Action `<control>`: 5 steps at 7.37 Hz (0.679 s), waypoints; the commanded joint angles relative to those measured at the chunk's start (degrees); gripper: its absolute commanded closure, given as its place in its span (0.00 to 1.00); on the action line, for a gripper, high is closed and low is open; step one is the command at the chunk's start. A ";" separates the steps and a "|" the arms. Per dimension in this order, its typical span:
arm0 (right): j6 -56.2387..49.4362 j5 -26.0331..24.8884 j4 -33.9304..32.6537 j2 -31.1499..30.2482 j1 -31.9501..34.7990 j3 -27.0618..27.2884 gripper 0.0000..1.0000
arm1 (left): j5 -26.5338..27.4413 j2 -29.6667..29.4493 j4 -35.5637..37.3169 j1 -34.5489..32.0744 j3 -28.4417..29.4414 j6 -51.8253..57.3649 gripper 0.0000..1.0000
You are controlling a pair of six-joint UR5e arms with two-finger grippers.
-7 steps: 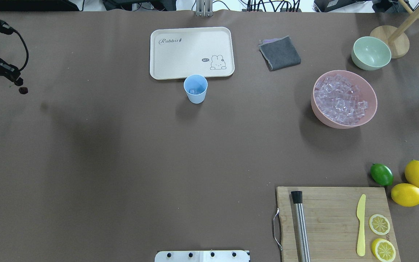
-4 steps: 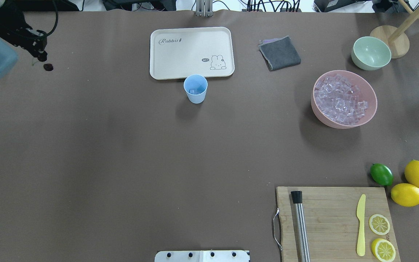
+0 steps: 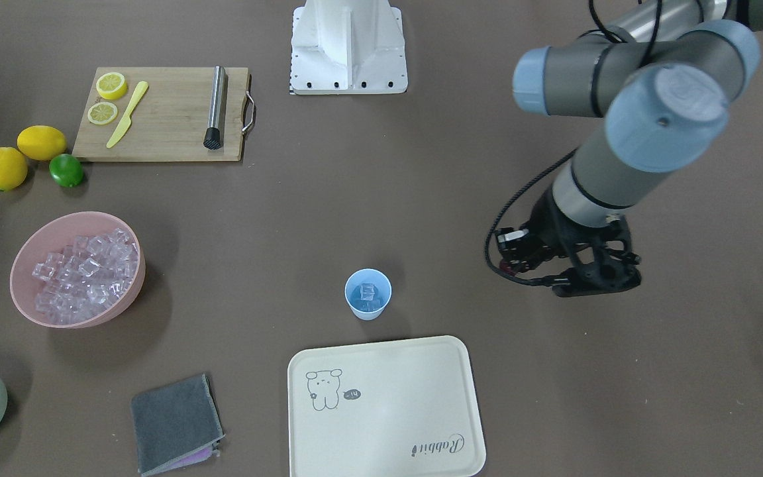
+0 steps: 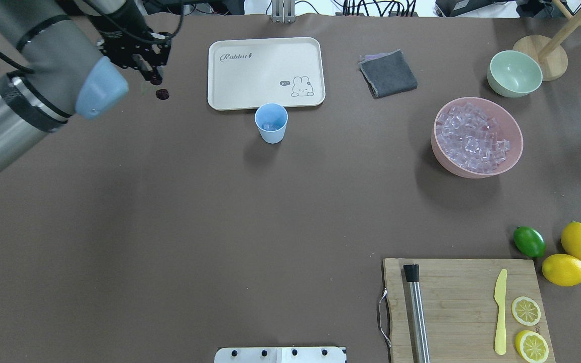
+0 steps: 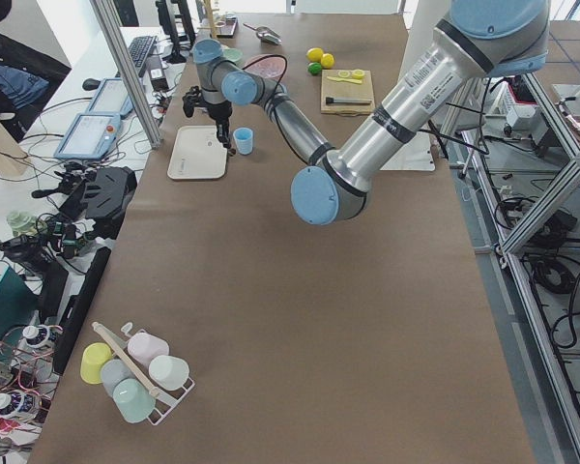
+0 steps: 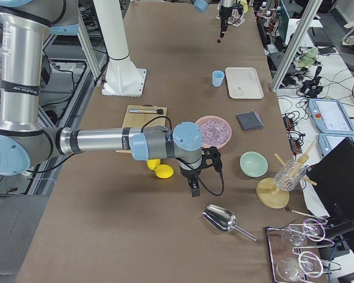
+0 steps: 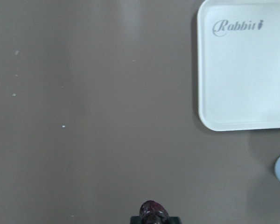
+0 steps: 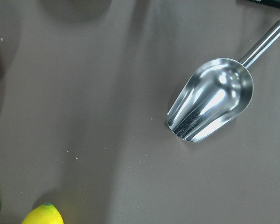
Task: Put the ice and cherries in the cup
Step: 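Carry the cherries with the left gripper over the blue cup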
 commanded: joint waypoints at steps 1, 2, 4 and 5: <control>0.05 -0.18 -0.50 0.19 0.00 0.03 0.01 | 5.33 -6.76 -4.83 6.02 6.00 -13.57 0.70; -0.13 -0.18 -0.41 0.02 0.00 0.20 0.01 | 9.88 -8.95 -8.59 8.48 9.67 -19.45 0.70; -0.22 -0.09 -0.32 -0.24 0.00 0.47 0.01 | 12.21 -10.55 -11.71 10.09 12.96 -24.94 0.70; -0.22 0.08 -0.23 -0.07 0.00 0.55 0.01 | 12.21 -11.08 -11.62 10.09 13.31 -25.48 0.70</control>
